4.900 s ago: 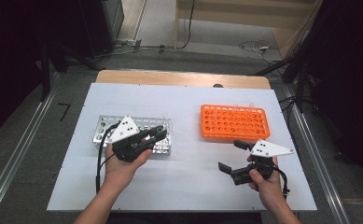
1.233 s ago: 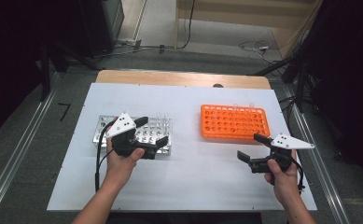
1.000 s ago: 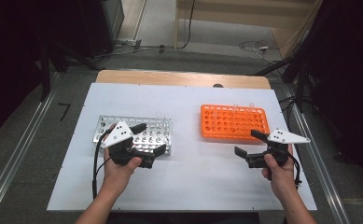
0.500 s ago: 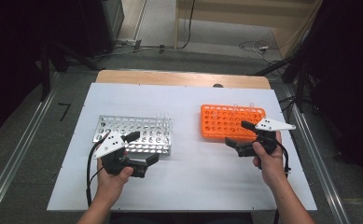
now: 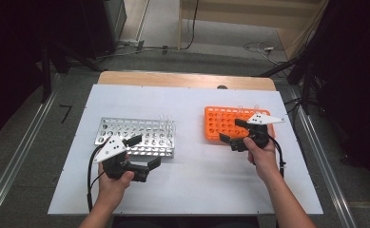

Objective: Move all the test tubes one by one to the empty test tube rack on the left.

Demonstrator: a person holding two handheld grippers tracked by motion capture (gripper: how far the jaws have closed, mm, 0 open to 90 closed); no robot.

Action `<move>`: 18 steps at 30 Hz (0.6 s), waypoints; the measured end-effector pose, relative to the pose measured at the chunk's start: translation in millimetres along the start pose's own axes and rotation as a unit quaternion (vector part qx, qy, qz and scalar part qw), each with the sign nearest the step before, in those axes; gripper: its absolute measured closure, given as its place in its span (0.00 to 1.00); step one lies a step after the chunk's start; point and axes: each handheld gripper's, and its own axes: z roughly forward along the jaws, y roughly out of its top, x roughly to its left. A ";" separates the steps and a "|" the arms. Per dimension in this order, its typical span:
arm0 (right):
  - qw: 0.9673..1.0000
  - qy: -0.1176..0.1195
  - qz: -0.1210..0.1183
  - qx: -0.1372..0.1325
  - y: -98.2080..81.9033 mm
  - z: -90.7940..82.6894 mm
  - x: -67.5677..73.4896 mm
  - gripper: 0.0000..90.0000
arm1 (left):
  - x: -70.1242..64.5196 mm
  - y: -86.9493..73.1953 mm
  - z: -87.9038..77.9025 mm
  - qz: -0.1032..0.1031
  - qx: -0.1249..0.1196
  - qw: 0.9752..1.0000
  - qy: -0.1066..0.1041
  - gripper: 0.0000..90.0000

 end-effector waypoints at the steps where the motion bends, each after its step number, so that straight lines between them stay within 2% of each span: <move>1: 1.000 -0.002 0.001 0.003 -0.1 2.9 -1.3 0.05 | -0.1 0.1 0.2 -0.002 -0.002 1.000 0.000 0.00; 2: 1.000 0.000 0.005 0.006 -0.4 5.6 -2.6 0.05 | 0.1 0.5 0.2 -0.002 -0.003 1.000 -0.001 0.00; 9: 0.999 -0.028 0.007 0.025 2.5 24.0 -5.3 0.14 | 1.3 1.5 2.4 -0.005 -0.003 1.000 -0.002 0.00; 14: 0.997 -0.069 0.001 0.029 6.5 38.0 -0.7 0.30 | 1.3 1.1 4.0 -0.004 -0.002 1.000 -0.006 0.00; 18: 0.996 -0.081 0.007 0.029 4.9 46.7 -0.9 0.46 | 1.8 -0.6 3.3 -0.005 0.000 1.000 -0.006 0.00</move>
